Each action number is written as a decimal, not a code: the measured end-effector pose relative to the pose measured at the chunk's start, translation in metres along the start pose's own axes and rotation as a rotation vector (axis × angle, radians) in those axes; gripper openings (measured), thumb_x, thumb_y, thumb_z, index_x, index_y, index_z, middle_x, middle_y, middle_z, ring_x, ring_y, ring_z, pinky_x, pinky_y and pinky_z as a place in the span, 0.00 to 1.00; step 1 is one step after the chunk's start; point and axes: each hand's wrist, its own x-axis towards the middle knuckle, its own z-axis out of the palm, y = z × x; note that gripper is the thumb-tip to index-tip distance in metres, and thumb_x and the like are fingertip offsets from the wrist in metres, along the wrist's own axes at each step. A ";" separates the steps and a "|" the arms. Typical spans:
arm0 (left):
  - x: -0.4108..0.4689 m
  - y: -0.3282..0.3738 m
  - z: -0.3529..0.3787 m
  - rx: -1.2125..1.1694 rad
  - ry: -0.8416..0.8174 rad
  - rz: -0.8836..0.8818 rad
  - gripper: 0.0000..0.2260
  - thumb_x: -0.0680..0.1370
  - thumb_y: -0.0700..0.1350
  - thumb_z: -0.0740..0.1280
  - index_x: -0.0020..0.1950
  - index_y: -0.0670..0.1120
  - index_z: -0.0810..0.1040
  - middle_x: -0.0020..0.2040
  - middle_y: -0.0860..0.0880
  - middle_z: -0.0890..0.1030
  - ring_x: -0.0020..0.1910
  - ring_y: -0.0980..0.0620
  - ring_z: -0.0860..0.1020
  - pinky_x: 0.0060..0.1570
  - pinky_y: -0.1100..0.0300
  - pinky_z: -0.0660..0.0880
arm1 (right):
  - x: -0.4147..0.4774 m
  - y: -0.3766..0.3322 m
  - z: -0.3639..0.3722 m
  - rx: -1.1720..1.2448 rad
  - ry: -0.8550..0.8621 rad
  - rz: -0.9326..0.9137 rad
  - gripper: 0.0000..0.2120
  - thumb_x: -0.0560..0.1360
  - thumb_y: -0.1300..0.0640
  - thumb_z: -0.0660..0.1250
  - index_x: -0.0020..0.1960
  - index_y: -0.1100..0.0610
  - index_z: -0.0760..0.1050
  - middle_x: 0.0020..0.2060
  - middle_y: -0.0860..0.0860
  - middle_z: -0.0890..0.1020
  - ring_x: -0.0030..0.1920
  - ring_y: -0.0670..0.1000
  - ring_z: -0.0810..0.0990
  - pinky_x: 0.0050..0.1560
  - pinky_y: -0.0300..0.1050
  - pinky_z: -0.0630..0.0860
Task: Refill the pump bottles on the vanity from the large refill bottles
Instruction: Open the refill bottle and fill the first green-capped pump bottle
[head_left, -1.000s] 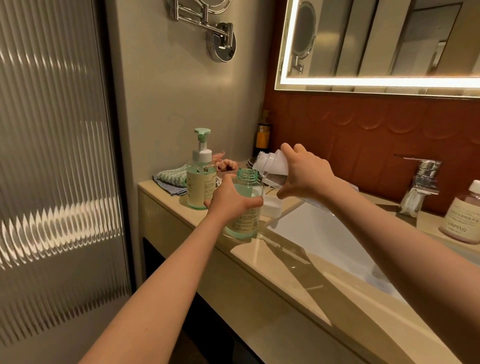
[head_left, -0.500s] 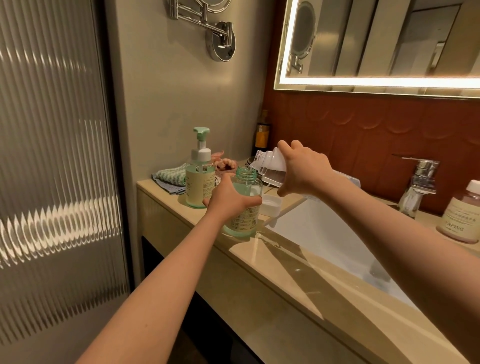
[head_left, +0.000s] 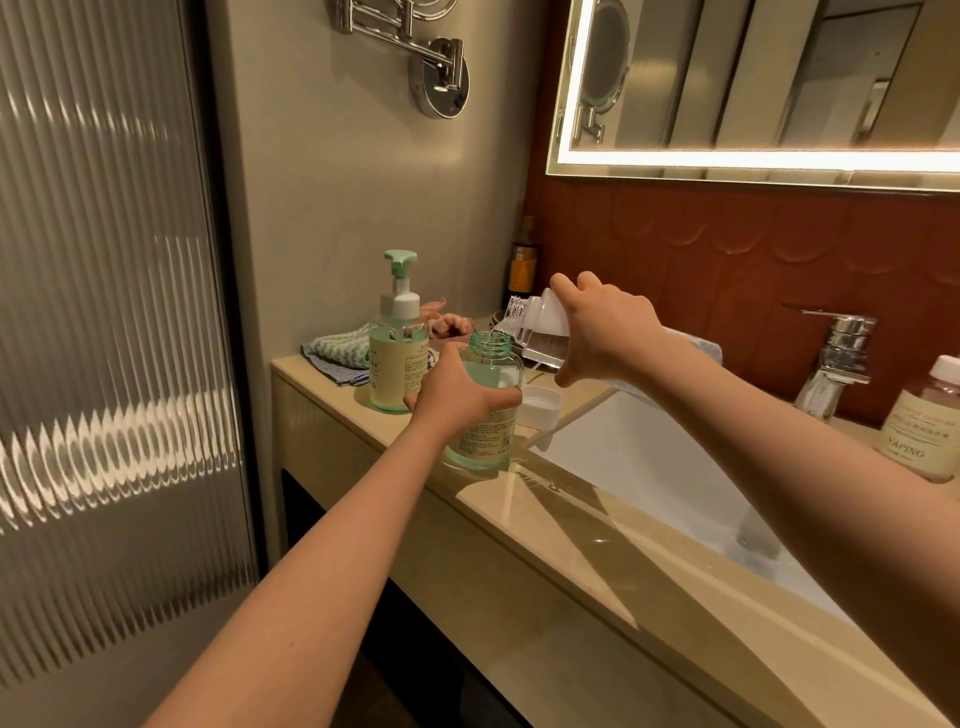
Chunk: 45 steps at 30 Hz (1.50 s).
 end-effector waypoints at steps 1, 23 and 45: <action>0.000 0.000 0.000 0.003 0.001 -0.001 0.36 0.65 0.57 0.75 0.67 0.48 0.64 0.63 0.50 0.74 0.63 0.46 0.72 0.64 0.43 0.64 | 0.000 0.000 0.000 -0.003 0.001 0.000 0.46 0.60 0.45 0.78 0.70 0.53 0.57 0.56 0.55 0.71 0.51 0.55 0.74 0.39 0.45 0.71; 0.002 -0.002 0.001 -0.022 -0.012 0.002 0.39 0.62 0.59 0.75 0.67 0.48 0.63 0.63 0.49 0.75 0.62 0.45 0.72 0.64 0.42 0.65 | 0.000 0.001 0.000 -0.010 0.000 -0.014 0.48 0.61 0.45 0.78 0.72 0.54 0.56 0.58 0.55 0.71 0.53 0.54 0.74 0.39 0.44 0.69; -0.003 0.004 -0.001 0.019 0.010 -0.015 0.36 0.66 0.57 0.74 0.68 0.48 0.63 0.64 0.49 0.74 0.64 0.46 0.71 0.65 0.43 0.63 | 0.001 0.002 0.002 0.005 -0.003 -0.010 0.49 0.60 0.45 0.79 0.72 0.54 0.56 0.58 0.56 0.71 0.54 0.55 0.74 0.39 0.45 0.70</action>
